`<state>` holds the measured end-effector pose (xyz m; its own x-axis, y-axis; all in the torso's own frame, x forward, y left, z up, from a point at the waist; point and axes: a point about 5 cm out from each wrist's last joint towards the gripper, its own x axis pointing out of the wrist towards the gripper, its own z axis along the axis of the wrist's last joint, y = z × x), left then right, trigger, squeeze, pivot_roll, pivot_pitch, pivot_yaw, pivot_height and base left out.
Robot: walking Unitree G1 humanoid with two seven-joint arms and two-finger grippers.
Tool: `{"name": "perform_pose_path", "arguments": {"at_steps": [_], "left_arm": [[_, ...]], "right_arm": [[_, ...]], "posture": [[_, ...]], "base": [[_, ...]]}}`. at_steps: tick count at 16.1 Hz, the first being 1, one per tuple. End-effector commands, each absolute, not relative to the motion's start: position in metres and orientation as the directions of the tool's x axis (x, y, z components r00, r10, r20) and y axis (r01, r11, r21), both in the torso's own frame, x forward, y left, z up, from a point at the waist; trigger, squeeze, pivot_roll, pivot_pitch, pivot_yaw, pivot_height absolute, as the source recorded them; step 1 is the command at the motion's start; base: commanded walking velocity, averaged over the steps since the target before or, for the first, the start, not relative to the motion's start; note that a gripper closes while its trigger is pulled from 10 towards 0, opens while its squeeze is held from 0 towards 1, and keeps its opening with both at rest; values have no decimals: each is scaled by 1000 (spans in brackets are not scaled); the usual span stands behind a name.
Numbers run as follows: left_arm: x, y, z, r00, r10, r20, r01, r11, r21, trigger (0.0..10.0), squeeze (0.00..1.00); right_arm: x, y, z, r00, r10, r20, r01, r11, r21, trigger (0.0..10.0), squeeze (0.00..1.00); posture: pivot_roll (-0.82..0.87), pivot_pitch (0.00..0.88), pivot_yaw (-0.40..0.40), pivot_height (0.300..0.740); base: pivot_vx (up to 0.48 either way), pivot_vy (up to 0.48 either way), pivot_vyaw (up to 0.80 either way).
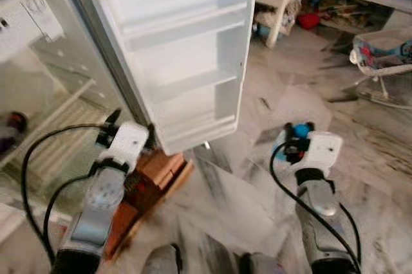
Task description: Restocking fridge
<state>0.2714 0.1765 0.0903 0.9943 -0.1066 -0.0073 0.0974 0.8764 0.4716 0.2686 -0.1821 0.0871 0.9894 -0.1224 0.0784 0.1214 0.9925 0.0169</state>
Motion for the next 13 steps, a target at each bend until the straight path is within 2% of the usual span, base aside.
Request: {"name": "perform_pose_path", "arguments": {"at_steps": [1, 6, 9, 13], "left_arm": [[263, 179, 82, 994, -108, -34, 111, 873, 475, 10000, 0], [242, 188, 79, 998, 0, -63, 24, 926, 378, 10000, 0], [236, 184, 77, 998, -9, -66, 33, 928, 371, 10000, 0], [243, 178, 79, 998, -17, -61, 38, 933, 357, 10000, 0]], "right_arm": [[264, -183, 91, 988, -113, 102, 112, 994, 19, 10000, 0], [263, -180, 83, 998, -33, 54, 33, 999, 3, 10000, 0], [268, -173, 88, 997, 21, 71, -22, 1000, 16, 10000, 0], [269, -167, 92, 995, 53, 79, -55, 998, 20, 10000, 0]], "posture": [[89, 76, 48, 740], [119, 113, -33, 740], [128, 129, -59, 740], [110, 136, -69, 740]], "base": [[0, 0, 0], [0, 0, 0], [0, 0, 521], [0, -61, 741]]}}
